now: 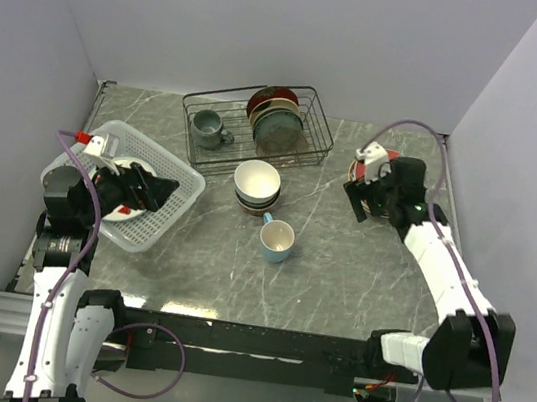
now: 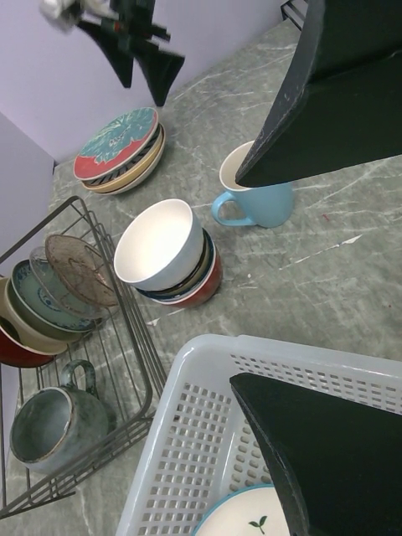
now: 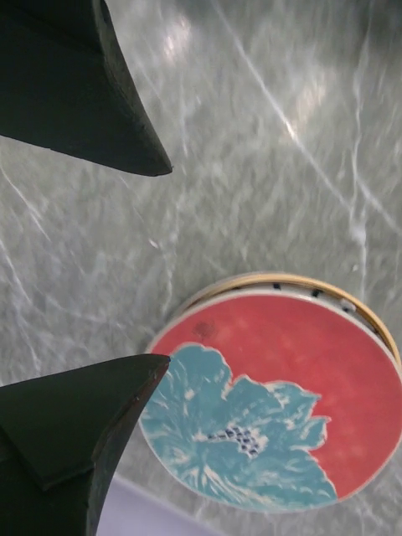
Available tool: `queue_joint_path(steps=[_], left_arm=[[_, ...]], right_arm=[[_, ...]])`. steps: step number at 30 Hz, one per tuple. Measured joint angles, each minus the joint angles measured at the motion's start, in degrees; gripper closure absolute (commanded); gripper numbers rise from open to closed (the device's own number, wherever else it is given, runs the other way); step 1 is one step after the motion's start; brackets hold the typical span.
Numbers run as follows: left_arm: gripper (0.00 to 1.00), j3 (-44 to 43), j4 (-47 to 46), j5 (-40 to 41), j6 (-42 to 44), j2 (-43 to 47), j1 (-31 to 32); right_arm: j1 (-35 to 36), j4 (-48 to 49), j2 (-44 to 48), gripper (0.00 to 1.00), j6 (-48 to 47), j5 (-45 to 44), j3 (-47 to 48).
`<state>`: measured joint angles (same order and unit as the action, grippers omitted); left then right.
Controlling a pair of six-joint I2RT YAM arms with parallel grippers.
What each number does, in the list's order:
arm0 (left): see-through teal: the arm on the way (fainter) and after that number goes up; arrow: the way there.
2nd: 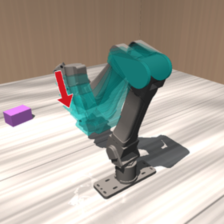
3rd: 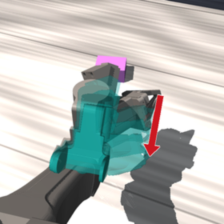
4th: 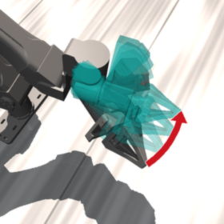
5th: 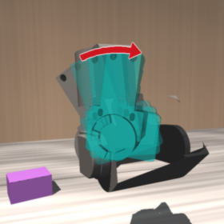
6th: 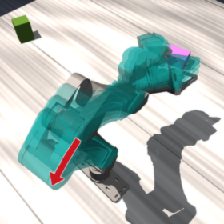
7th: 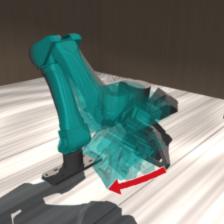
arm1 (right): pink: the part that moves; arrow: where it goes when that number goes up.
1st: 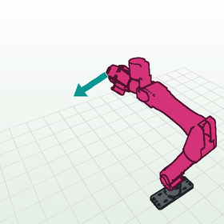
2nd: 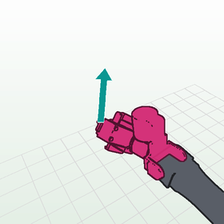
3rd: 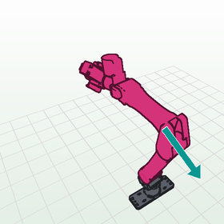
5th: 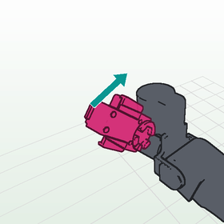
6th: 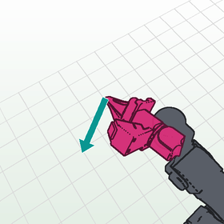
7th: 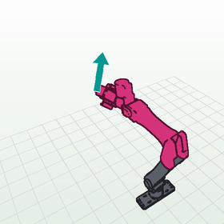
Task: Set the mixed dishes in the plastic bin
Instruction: Pick up the plate at the center of the board.
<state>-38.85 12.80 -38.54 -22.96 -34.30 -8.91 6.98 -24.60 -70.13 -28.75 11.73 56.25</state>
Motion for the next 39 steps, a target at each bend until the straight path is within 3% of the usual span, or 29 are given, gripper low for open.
queue_joint_path(steps=[6, 8, 13, 20, 39], left_arm=[[0.01, 0.0, 0.09, 0.22, 0.07, -0.02, 0.0], [0.01, 0.0, 0.15, 0.33, 0.11, -0.02, 0.0], [0.01, -0.02, 0.2, 0.42, 0.42, -0.07, 0.0], [0.01, 0.0, 0.37, 0.46, 0.83, -0.37, 0.0], [0.01, 0.0, 0.39, 0.85, 0.85, -0.46, 0.0]], right_arm=[[5.79, 4.94, -10.23, 0.31, -2.43, -13.84, 0.98], [6.34, 5.81, -12.59, 0.34, -2.91, -16.11, 1.05], [6.86, 8.11, -16.11, 0.53, -3.76, -20.11, 1.42], [7.04, 11.21, -20.57, 0.58, -4.7, -23.19, 3.61], [7.19, 12.07, -26.32, 0.58, -5.01, -24.15, 6.49]])
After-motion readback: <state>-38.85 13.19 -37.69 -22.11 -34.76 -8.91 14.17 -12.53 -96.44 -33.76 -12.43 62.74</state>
